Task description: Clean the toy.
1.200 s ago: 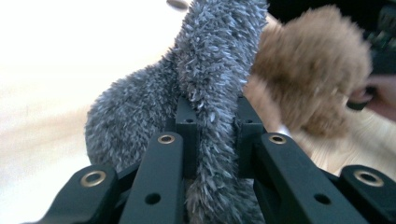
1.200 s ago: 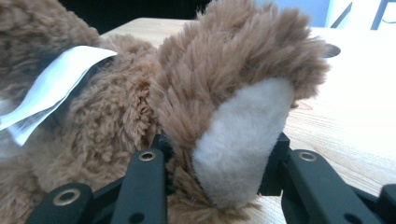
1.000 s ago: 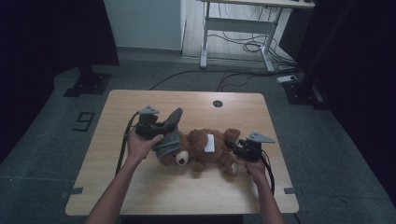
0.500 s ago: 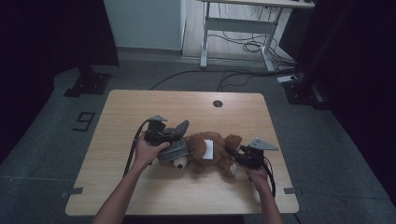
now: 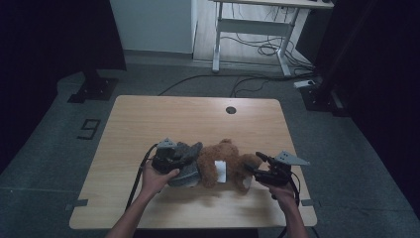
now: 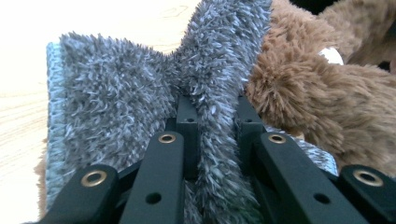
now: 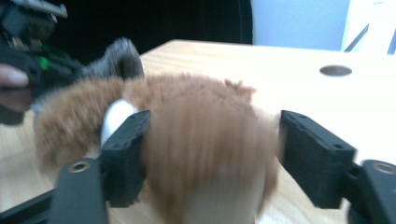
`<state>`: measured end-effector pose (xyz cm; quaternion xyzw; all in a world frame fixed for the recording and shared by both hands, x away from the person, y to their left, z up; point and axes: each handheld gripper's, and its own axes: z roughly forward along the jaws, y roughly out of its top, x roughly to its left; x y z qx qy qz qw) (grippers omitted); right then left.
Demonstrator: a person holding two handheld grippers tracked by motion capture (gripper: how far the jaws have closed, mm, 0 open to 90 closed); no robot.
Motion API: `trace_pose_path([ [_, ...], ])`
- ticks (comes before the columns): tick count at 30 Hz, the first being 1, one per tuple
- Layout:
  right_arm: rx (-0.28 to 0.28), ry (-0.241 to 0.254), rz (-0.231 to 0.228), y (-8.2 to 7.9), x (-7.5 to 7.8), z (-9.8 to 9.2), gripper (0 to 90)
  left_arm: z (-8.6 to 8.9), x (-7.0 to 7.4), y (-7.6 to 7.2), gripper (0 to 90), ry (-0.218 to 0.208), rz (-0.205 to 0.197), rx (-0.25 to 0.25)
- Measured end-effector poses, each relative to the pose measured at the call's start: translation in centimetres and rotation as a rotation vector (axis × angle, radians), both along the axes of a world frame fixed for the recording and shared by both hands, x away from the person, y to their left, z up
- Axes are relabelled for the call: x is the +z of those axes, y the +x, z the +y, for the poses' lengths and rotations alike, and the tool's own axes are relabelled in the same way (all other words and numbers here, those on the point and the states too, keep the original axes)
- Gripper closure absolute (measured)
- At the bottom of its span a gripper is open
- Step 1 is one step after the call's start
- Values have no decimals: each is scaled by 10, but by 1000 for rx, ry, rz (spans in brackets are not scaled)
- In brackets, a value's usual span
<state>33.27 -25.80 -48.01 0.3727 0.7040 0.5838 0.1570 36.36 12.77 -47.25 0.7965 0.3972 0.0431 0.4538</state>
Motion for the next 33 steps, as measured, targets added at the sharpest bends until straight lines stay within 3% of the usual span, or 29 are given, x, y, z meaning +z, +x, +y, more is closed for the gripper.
trace_pose_path([
  [3,4,-4,3,2,12,3,215,-2,-2,-8,773,3,-20,-4],
  [5,43,-28,31,7,13,9,211,-3,-3,-15,773,14,-41,-7],
  [13,205,-102,172,25,-20,46,180,1,-7,-29,774,-8,-51,-27],
  [17,223,-120,187,27,-28,56,208,2,-8,-32,773,-14,-65,-15],
  [18,210,-105,198,27,-32,56,327,0,-9,-33,773,-14,-78,-8],
  [22,171,-106,182,27,-34,57,487,-3,-6,-29,773,-16,-109,9],
  [26,80,-117,132,31,-33,60,562,-8,2,-15,773,-1,-132,28],
  [30,0,-107,91,48,-33,61,594,-17,8,8,775,19,-161,63],
  [31,-22,-107,78,55,-33,61,598,-17,8,8,775,19,-161,63],
  [33,-55,-113,66,62,-32,61,605,-23,8,27,774,24,-154,78],
])
